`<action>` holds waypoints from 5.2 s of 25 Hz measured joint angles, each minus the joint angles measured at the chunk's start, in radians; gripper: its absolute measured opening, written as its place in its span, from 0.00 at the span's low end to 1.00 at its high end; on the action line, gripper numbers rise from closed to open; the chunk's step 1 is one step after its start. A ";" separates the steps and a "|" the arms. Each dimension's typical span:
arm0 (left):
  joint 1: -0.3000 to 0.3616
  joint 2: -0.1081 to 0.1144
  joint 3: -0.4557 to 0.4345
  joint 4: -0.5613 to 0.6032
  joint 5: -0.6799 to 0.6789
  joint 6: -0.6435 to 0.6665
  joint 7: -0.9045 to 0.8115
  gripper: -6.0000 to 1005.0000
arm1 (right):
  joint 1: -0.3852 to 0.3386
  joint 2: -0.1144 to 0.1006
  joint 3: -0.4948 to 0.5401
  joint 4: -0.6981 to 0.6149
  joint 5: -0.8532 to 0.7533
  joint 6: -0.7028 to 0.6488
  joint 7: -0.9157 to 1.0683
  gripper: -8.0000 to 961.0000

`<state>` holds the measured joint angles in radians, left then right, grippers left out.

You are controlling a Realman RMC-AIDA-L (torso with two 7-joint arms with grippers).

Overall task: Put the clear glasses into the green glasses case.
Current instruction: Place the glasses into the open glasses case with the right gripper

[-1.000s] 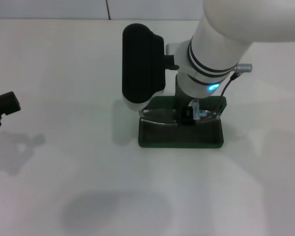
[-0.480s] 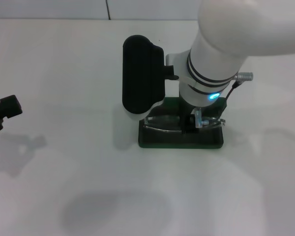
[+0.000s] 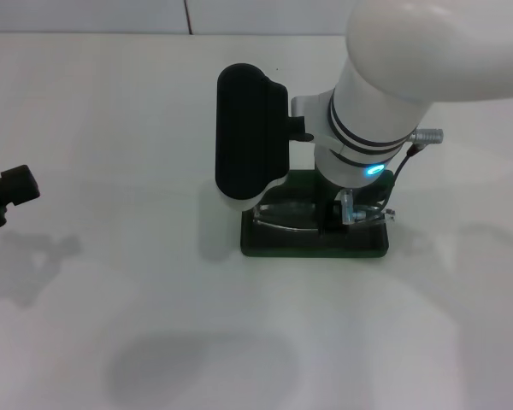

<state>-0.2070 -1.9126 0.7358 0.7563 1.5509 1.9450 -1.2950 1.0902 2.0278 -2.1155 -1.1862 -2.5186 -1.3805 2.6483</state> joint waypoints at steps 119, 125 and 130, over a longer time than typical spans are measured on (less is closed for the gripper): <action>-0.023 -0.006 -0.013 -0.009 -0.015 -0.003 -0.038 0.05 | -0.157 0.000 0.033 -0.259 -0.100 -0.161 0.065 0.46; -0.023 -0.006 -0.013 -0.009 -0.015 -0.003 -0.038 0.05 | -0.158 0.000 0.032 -0.269 -0.087 -0.162 0.064 0.46; -0.022 -0.006 -0.013 -0.009 -0.015 -0.003 -0.038 0.05 | -0.159 0.000 0.028 -0.270 -0.081 -0.166 0.064 0.46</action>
<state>-0.2289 -1.9190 0.7225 0.7470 1.5363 1.9418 -1.3331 0.9314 2.0278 -2.0871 -1.4563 -2.5996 -1.5470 2.7121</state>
